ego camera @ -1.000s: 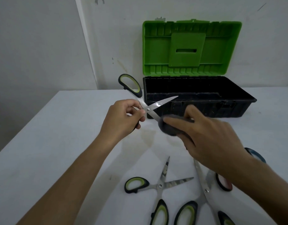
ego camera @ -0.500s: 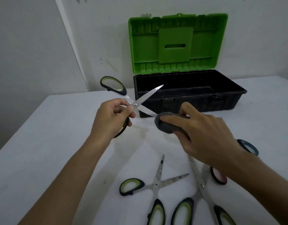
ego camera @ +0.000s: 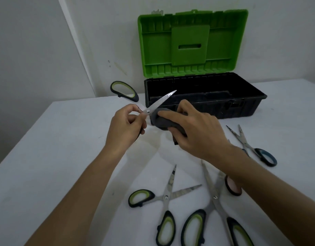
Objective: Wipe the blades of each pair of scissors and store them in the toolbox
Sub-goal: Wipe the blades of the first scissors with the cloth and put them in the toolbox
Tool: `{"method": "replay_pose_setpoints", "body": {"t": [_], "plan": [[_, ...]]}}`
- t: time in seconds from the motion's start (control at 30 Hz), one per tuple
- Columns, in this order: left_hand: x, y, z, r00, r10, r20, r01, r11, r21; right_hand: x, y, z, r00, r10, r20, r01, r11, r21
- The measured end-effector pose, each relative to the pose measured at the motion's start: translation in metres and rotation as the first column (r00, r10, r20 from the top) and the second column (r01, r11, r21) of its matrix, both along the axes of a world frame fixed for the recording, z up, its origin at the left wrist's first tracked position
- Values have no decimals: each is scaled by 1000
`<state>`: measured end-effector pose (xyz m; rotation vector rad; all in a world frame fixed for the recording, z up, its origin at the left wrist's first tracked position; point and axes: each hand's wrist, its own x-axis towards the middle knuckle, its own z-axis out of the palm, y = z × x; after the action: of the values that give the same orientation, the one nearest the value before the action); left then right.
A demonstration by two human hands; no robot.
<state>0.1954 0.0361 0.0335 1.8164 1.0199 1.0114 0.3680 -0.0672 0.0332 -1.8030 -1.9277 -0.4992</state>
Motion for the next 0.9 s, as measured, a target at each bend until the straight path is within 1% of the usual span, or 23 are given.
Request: {"method": "replay_pose_setpoints", "body": {"t": [0.13, 0.3, 0.37, 0.43, 0.5, 0.57, 0.67, 0.7, 0.8, 0.87, 0.9], "plan": [[2, -1, 8, 1000, 12, 6, -12, 1000, 13, -8, 18, 11, 999, 20, -49, -18, 999, 41], [-10, 13, 23, 992, 75, 99, -72, 997, -34, 9, 19, 17, 996, 16, -83, -10, 997, 72], [-10, 15, 28, 995, 58, 79, -55, 998, -43, 10, 17, 26, 994, 36, -105, -22, 992, 126], [-8, 14, 32, 999, 39, 26, -39, 999, -29, 5, 17, 34, 992, 62, -113, -43, 986, 163], [-5, 12, 36, 999, 38, 40, -37, 999, -13, -2, 18, 34, 994, 74, -86, -62, 989, 133], [-5, 12, 41, 996, 52, 76, -52, 999, -4, -3, 19, 30, 997, 62, -55, -58, 996, 68], [-18, 17, 44, 989, 74, 128, -72, 997, -21, 5, 18, 31, 997, 25, -69, -24, 1000, 9], [-24, 20, 44, 987, 79, 139, -76, 997, -29, 7, 16, 35, 996, 18, -88, -17, 1000, 12], [-35, 24, 45, 988, 97, 120, -94, 995, -34, 5, 13, 50, 982, 67, -174, -46, 992, 121], [-33, 23, 44, 992, 103, 68, -102, 995, -11, -2, 17, 57, 974, 108, -197, -73, 981, 178], [-30, 21, 43, 995, 94, 35, -94, 996, 7, -7, 20, 58, 973, 114, -202, -78, 981, 180]]}}
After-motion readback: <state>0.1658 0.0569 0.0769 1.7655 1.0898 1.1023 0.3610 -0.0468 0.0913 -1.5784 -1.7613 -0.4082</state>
